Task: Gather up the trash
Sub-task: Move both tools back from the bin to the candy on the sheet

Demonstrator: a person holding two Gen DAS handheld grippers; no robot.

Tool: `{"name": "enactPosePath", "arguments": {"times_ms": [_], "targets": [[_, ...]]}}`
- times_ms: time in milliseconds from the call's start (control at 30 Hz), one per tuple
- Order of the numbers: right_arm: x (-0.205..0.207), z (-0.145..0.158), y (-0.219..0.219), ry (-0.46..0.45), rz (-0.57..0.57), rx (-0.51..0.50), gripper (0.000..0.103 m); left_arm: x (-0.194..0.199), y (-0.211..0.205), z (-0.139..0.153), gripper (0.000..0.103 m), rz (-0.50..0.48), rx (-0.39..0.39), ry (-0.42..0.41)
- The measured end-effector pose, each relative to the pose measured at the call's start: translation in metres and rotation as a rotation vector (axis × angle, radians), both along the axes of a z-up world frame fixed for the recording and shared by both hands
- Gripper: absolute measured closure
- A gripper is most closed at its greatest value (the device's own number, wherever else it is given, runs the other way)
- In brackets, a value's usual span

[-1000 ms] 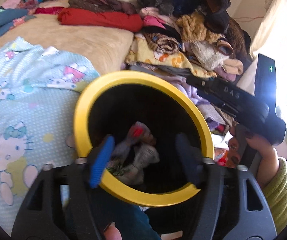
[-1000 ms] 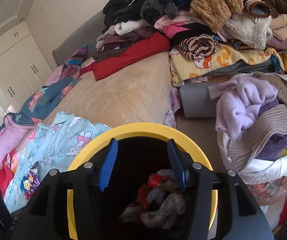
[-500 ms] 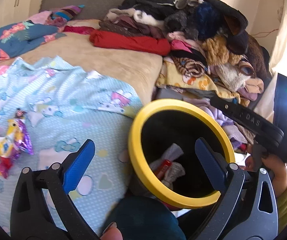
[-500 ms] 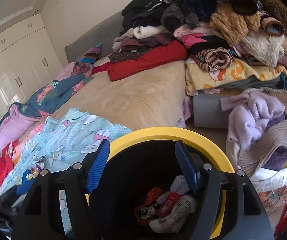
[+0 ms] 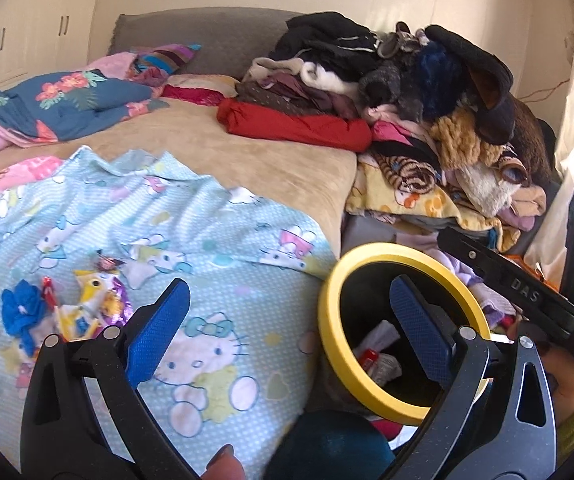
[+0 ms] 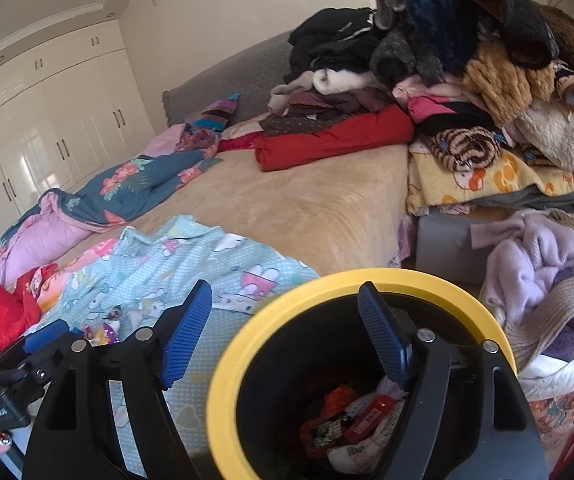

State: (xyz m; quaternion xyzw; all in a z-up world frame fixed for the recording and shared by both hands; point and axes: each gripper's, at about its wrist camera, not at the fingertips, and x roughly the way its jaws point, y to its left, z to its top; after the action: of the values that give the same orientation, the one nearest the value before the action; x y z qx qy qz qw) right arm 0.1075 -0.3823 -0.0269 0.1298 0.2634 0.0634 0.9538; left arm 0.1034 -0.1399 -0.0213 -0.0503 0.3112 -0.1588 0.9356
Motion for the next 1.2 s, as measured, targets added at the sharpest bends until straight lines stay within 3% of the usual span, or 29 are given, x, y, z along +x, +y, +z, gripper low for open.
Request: {"name": "enactPosePath", "arguments": {"times_ms": [667,1200], "targets": [[-0.001,0.006,0.081,-0.025,0.15,-0.051,0.023,0.008,0.074,0.011,0.011,0.162,-0.05,-0.03],[0.012,-0.005,0.152,0.023,0.311,-0.059,0.023,0.021,0.154,0.006,0.011,0.327,-0.128,0.002]]}}
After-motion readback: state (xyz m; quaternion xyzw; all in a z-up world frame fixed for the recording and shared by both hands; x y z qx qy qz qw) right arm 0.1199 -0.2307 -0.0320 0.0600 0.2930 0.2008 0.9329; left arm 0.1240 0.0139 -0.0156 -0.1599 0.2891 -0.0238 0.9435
